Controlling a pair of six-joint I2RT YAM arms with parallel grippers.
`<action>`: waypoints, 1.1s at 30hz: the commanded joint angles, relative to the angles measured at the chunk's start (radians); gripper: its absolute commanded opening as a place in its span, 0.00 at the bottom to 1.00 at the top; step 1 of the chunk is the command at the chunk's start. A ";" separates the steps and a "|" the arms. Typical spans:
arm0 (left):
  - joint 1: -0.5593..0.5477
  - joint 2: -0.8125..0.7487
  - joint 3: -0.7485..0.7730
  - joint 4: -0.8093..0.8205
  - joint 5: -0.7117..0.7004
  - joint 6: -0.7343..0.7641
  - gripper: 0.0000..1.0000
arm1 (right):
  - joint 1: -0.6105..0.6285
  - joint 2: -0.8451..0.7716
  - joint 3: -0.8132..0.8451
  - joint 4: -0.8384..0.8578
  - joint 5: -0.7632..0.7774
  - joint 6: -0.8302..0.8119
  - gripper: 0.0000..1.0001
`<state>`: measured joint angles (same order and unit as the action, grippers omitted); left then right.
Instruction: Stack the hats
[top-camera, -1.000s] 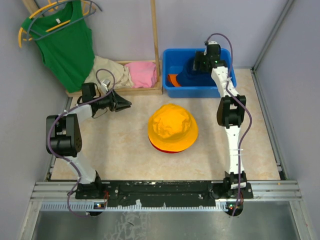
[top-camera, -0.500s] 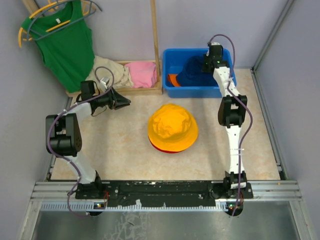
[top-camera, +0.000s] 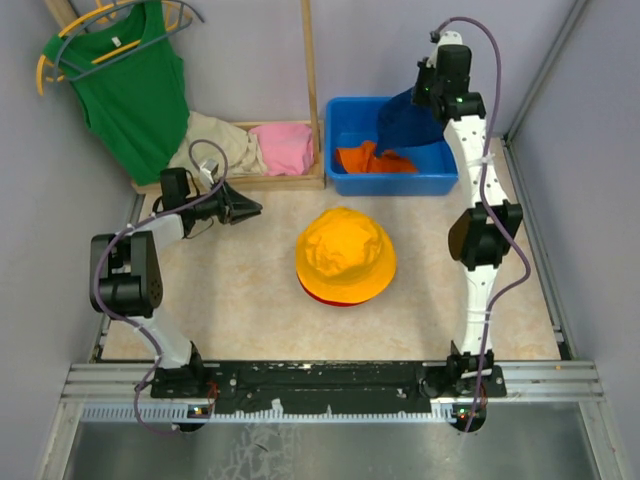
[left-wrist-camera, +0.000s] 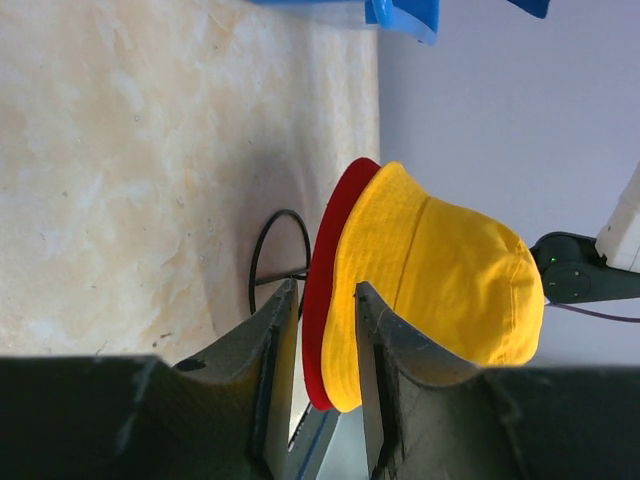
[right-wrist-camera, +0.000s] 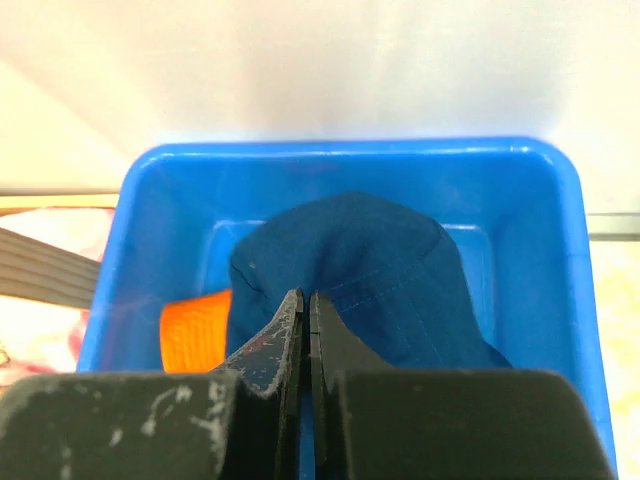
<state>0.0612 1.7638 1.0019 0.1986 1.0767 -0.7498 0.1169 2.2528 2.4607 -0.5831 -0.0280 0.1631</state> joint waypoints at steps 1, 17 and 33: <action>0.005 -0.060 -0.016 0.058 0.029 -0.022 0.35 | 0.024 -0.053 -0.033 0.022 0.027 -0.030 0.00; 0.005 -0.093 -0.018 -0.014 0.009 0.023 0.35 | 0.022 0.015 0.025 0.032 0.014 -0.021 0.00; 0.005 -0.110 0.020 -0.014 0.026 -0.008 0.35 | 0.098 -0.177 0.108 0.074 -0.095 0.149 0.00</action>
<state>0.0616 1.6905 1.0447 0.1501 1.0813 -0.7410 0.1703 2.2654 2.5340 -0.5728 -0.0841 0.2485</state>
